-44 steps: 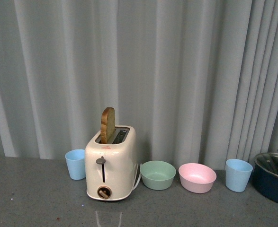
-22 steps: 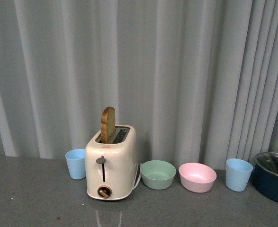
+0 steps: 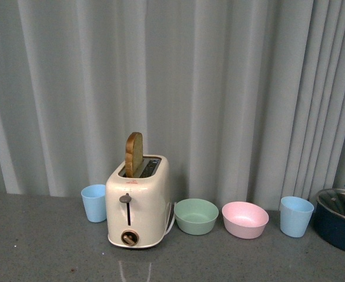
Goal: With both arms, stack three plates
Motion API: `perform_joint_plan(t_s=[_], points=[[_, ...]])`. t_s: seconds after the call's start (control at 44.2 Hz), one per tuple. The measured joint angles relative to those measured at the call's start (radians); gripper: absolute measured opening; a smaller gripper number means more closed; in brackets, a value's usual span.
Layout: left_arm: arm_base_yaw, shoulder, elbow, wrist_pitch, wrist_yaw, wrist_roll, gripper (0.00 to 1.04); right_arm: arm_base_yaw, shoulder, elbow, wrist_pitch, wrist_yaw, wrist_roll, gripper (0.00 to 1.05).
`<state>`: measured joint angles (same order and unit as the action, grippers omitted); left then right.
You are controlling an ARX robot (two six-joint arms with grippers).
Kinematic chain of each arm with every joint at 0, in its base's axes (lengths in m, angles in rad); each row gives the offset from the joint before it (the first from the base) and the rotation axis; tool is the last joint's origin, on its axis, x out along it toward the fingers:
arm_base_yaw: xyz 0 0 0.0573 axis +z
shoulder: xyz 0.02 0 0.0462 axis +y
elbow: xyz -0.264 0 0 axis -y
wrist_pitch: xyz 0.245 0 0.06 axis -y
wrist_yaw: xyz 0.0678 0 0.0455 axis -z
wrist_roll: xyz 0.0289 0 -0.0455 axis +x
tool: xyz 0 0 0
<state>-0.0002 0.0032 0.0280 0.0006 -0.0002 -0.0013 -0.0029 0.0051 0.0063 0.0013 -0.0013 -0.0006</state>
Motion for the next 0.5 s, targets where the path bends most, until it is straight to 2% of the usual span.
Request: perform_joint_plan(t_s=[0.068, 0.497], points=[[0.000, 0.000, 0.000, 0.000, 0.000, 0.000, 0.98, 0.000, 0.000, 0.000, 0.000, 0.000, 0.000, 0.30], [0.000, 0.000, 0.000, 0.000, 0.000, 0.000, 0.98, 0.000, 0.000, 0.000, -0.001, 0.000, 0.000, 0.96]])
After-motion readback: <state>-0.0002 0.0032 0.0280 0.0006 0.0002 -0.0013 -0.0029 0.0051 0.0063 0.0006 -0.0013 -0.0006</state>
